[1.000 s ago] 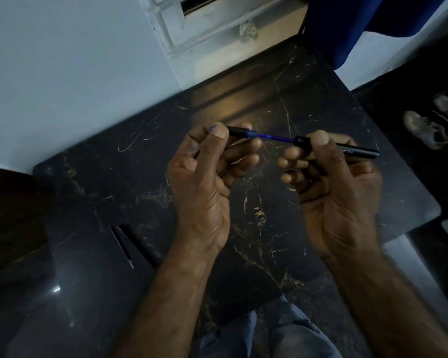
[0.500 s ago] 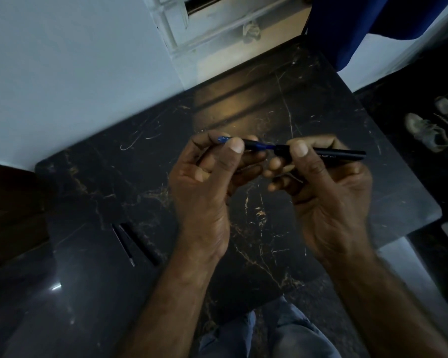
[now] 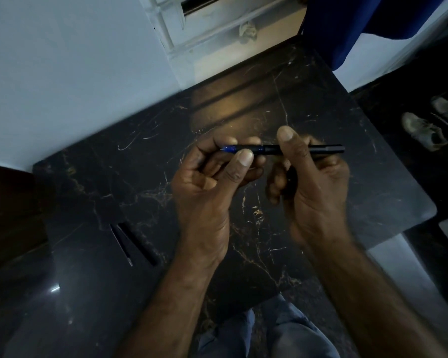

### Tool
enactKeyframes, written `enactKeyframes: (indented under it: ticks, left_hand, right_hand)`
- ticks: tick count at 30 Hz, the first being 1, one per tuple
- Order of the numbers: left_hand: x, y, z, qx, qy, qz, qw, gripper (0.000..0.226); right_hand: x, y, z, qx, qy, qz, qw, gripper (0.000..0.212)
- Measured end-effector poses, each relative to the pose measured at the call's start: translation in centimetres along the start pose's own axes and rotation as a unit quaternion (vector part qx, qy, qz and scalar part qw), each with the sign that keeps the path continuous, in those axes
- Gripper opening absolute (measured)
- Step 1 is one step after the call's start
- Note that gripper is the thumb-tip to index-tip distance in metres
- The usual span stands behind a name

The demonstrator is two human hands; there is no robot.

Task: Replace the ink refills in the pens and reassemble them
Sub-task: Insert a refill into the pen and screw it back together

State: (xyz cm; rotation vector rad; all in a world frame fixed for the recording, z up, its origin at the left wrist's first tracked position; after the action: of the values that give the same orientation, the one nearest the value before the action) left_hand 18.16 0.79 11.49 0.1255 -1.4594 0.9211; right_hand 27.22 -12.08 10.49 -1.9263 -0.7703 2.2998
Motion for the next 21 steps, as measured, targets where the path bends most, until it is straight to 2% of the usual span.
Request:
enactKeyframes:
  ticks: [2, 5, 8, 12, 15, 19, 21]
  left_hand:
    - [-0.2, 0.3, 0.1, 0.012, 0.002, 0.002, 1.000, 0.020]
    - [-0.2, 1.4, 0.1, 0.053, 0.006, 0.029, 0.998, 0.017]
    - [0.3, 2.3, -0.1, 0.072, -0.001, 0.024, 0.997, 0.016]
    - [1.3, 2.7, -0.5, 0.067, -0.010, 0.017, 0.998, 0.015]
    - [2.2, 3.0, -0.9, 0.071, -0.021, 0.006, 0.997, 0.014]
    - [2.7, 3.6, -1.2, 0.081, -0.036, -0.012, 0.996, 0.015]
    - [2.6, 3.5, -1.2, 0.079, -0.037, -0.011, 0.996, 0.015]
  right_hand:
    - [0.7, -0.1, -0.1, -0.009, -0.023, 0.014, 1.000, 0.037]
    - [0.8, -0.6, -0.3, -0.056, -0.038, -0.021, 0.997, 0.045]
    - [-0.1, -0.6, -0.4, -0.093, -0.022, -0.051, 0.994, 0.033]
    - [-0.8, -1.2, -0.9, -0.116, 0.007, -0.006, 0.993, 0.011]
    - [-0.7, -1.7, -1.6, -0.127, 0.001, 0.014, 0.992, 0.022]
    - [-1.0, -2.8, -1.9, -0.184, 0.020, -0.015, 0.983, 0.019]
    - [-0.8, -2.8, -2.0, -0.173, 0.024, -0.034, 0.984, 0.012]
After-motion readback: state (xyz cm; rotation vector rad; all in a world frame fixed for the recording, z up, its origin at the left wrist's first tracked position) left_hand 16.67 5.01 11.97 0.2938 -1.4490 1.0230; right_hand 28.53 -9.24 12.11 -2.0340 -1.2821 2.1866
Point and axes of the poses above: each hand's wrist, its own z-axis away from the middle knuckle, its own y-axis out of the back of the hand, x = y × z, the point moved 10 cm from there along -z, towards the middle knuckle, and after that the axes turned 5 degrees about y, right-handed, at the moved point
